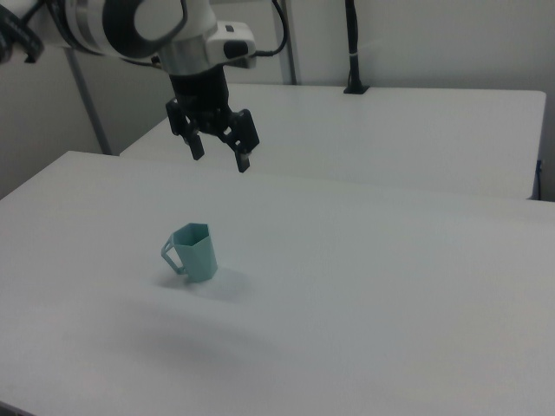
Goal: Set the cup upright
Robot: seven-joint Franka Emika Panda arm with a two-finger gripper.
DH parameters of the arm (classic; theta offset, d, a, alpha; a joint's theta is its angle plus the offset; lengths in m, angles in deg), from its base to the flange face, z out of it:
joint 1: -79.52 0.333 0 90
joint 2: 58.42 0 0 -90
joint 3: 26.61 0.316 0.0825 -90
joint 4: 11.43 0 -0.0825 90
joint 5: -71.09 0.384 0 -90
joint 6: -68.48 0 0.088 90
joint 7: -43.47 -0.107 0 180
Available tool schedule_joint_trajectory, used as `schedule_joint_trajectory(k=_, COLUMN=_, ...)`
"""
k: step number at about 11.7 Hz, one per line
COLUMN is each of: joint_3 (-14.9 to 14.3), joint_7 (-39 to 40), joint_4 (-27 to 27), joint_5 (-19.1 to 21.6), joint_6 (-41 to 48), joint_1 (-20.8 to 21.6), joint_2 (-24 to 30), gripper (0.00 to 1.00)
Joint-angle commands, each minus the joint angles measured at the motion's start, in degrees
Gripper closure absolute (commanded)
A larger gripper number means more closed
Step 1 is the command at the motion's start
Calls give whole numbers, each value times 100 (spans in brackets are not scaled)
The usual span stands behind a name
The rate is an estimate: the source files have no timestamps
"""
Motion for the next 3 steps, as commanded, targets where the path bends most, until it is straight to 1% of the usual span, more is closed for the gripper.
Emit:
schedule_joint_trajectory(k=1, joint_3=8, joint_7=214, joint_4=-341, joint_5=81, joint_6=453, joint_1=12, joint_2=15, gripper=0)
schedule_joint_trajectory(k=3, joint_3=17, joint_7=232, joint_4=-332, joint_5=81, joint_6=462, joint_1=13, joint_2=15, gripper=0)
